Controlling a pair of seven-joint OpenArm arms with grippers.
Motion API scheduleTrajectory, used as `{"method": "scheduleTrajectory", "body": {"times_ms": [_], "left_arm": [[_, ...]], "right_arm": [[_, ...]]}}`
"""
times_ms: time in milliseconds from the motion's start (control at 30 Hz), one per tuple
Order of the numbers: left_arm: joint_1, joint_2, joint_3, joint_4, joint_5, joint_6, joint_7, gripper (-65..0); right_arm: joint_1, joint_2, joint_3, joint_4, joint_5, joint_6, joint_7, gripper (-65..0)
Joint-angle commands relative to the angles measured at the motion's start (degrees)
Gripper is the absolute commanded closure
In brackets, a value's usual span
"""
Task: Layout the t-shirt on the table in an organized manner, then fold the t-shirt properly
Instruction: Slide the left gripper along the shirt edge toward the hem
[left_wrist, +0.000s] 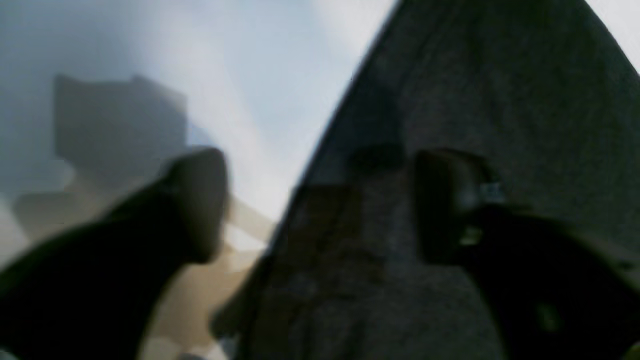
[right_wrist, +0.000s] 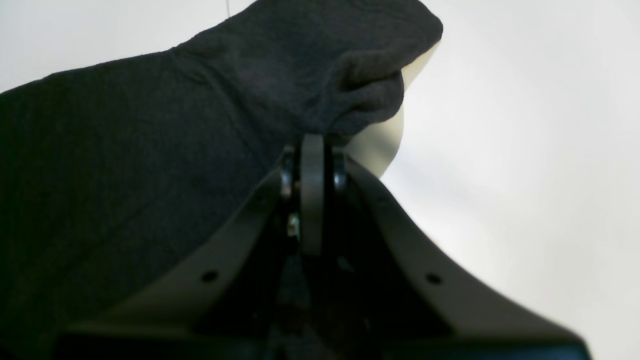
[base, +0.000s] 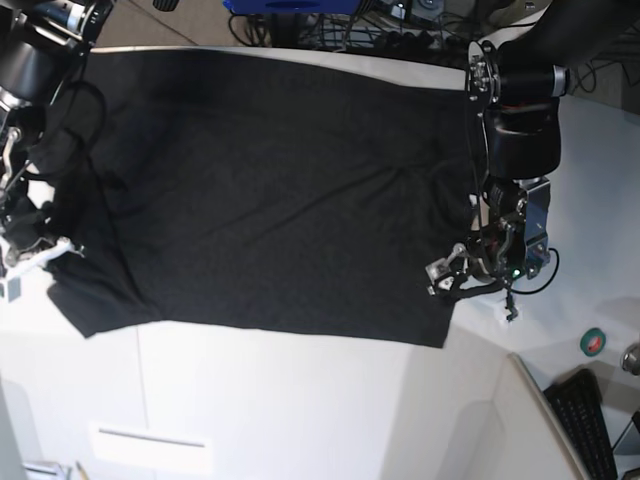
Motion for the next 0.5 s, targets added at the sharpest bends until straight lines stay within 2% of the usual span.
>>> {"method": "scheduleTrajectory", "body": {"times_ms": [0,133,167,367,467], "left_arm": [[-0.59,-0.07,0.08,0.15,-0.62,-0.87,0.87,-36.2],[0.11,-0.16,0.08,0.41,-0.62,-1.84,0.87,-5.1],[0.2,-0.34,0.08,0.41,-0.62,-1.84,0.87,0.0],[-0.06,-1.83,-0.01,0.94,-0.27,-1.84,0.87,0.0],[1.52,-2.01,-0.1,7.36,-0.18,-1.84,2.54,0.0]], "right_arm": [[0.83,1.0,0.11,1.15,0.54,0.12,1.29,0.0],[0.74,1.0,0.11,1.15,0.54,0.12,1.29,0.0],[0.74,1.0,0.11,1.15,0.54,0.12,1.29,0.0],[0.74,1.0,0.11,0.88,0.54,0.12,1.29,0.0],[0.74,1.0,0.11,0.88,0.54,0.12,1.29,0.0]]}}
